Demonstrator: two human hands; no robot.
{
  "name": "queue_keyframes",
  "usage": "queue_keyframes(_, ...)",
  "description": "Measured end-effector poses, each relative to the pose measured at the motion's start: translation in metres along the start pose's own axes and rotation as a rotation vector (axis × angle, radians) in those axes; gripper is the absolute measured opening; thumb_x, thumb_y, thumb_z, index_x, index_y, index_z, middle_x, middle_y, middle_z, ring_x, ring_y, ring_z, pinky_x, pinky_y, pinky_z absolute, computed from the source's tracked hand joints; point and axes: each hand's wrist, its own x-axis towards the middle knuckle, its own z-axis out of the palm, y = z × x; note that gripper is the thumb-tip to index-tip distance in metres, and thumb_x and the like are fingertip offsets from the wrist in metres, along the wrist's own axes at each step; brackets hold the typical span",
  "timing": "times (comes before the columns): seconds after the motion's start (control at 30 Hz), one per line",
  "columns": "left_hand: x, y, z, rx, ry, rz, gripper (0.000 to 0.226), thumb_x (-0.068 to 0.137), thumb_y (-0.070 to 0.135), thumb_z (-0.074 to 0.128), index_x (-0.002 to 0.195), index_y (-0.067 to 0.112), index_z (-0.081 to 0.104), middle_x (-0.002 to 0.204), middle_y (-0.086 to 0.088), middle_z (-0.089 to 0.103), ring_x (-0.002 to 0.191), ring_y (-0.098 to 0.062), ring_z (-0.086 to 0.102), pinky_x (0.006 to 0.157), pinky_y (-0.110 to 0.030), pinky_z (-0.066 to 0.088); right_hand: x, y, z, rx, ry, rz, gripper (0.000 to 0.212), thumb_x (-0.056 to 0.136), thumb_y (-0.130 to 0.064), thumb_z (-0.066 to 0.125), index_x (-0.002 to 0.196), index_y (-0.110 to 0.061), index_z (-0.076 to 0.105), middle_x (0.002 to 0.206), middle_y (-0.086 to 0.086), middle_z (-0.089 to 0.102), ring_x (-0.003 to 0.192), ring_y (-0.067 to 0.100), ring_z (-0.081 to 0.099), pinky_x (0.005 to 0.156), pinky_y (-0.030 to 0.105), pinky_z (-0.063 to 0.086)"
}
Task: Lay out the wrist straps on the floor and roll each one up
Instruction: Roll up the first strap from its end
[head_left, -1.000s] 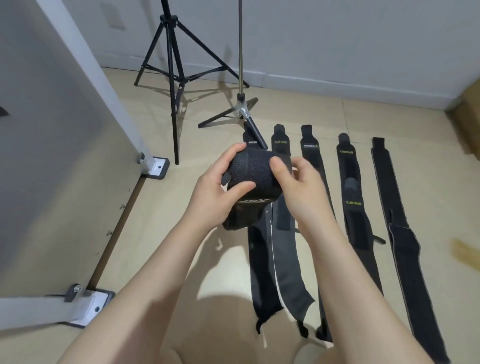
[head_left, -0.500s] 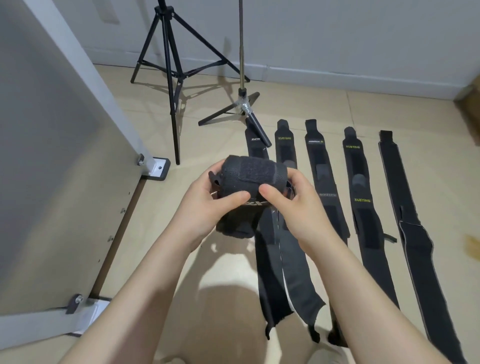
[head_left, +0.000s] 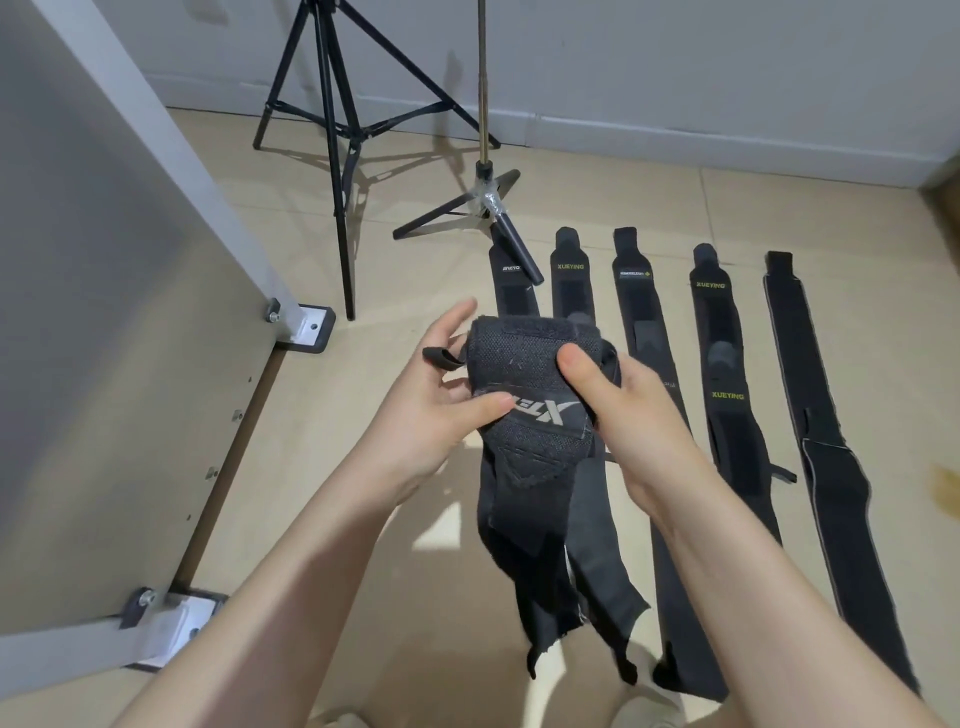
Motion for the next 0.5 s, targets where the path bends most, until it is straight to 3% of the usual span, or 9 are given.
queue_keyframes(0.07,0.001,0.001,-0.005,0.013,-0.025,-0.003,0.079,0.078,-0.017,0.061,0.134,0.034,0.036,0.108,0.004,0.062,0.087,-0.008,0.066,0.076,-0.021,0.052,0.002,-0.001,0.001,0.025,-0.026,0.039,0.024,0.088,-0.033,0.06,0.103,-0.015,0.067,0.093,-0.002,0.075,0.086,0.011,0.071,0.07,0.021,0.055)
queue_keyframes(0.17,0.003,0.0,-0.011,0.146,-0.031,0.002,0.065,0.072,-0.01,0.072,0.122,0.027,0.053,0.104,0.0,0.064,0.086,-0.008,0.064,0.076,-0.022,0.052,0.006,-0.003,0.003,0.052,-0.031,0.103,0.02,0.087,-0.032,0.063,0.095,-0.015,0.069,0.085,-0.001,0.075,0.077,0.011,0.072,0.06,0.018,0.053)
queue_keyframes(0.3,0.007,0.0,-0.014,0.126,0.124,-0.006,0.041,0.076,-0.005,0.07,0.105,0.021,0.06,0.092,0.0,0.068,0.081,-0.009,0.065,0.073,-0.022,0.053,0.008,0.001,0.008,0.108,-0.134,0.136,0.049,0.077,-0.031,0.069,0.121,-0.014,0.058,0.104,0.002,0.072,0.093,0.013,0.07,0.077,0.024,0.055)
queue_keyframes(0.4,0.011,-0.001,-0.025,0.043,0.178,-0.094,0.034,0.077,0.007,0.073,0.109,0.015,0.063,0.099,-0.006,0.07,0.086,-0.016,0.066,0.078,-0.034,0.054,0.007,0.002,0.012,0.048,-0.173,0.049,0.057,0.082,-0.005,0.068,0.133,-0.017,0.048,0.114,0.004,0.067,0.092,0.01,0.069,0.073,0.019,0.053)
queue_keyframes(0.5,0.009,0.0,-0.027,0.045,0.074,-0.222,0.045,0.07,0.031,0.072,0.111,0.014,0.065,0.101,-0.008,0.07,0.086,-0.021,0.064,0.074,-0.033,0.049,0.006,-0.002,0.012,-0.012,-0.149,-0.048,0.078,0.083,0.004,0.066,0.144,-0.029,0.031,0.117,-0.022,0.057,0.089,-0.005,0.066,0.069,0.015,0.053)
